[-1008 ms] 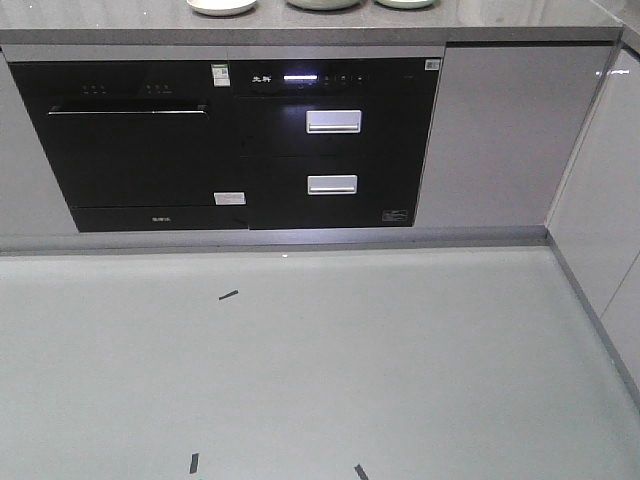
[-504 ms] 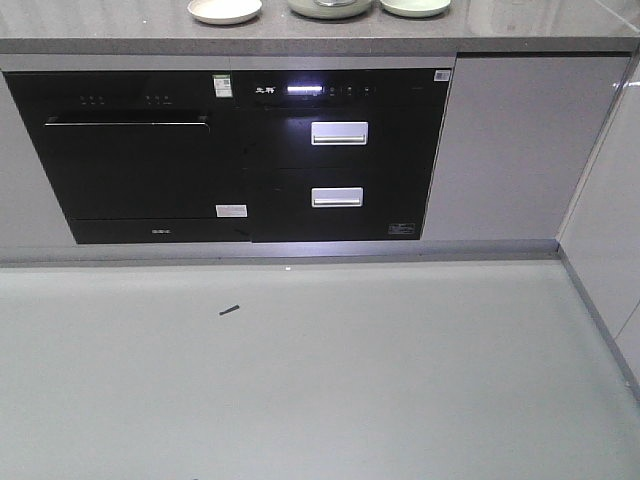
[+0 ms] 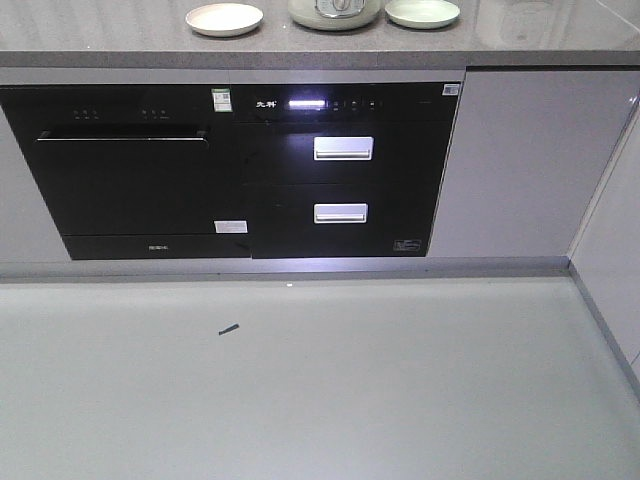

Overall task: Distribute corn equally
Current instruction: 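Drive the base toward the counter with the pot and plates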

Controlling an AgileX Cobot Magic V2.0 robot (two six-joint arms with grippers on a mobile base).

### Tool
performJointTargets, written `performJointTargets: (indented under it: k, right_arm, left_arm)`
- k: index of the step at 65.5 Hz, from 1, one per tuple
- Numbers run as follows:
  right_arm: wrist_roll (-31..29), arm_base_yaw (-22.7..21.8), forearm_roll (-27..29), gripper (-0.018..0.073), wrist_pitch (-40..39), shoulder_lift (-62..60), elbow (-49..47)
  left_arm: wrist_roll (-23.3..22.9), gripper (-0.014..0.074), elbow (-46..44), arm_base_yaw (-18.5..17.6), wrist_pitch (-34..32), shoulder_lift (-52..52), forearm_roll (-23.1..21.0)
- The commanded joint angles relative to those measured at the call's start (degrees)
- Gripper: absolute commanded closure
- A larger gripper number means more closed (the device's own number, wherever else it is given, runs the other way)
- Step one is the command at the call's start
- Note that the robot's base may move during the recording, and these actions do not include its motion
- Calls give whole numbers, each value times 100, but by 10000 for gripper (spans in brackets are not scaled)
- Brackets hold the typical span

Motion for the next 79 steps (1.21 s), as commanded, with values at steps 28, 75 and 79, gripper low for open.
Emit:
performJointTargets:
  k: [28,75,79]
  right_arm:
    - [0,-33,-21,565,-451,-5,58]
    - [0,-33,-21,565,-451,-5,58]
    - [0,-33,-21,565,-451,-5,58]
  left_arm:
    - [-10,603,74,-20,-397,-82,-53]
    - [-10,603,74,-20,-397,-82,-53]
    - [-10,603,74,-20,-397,-82,-53]
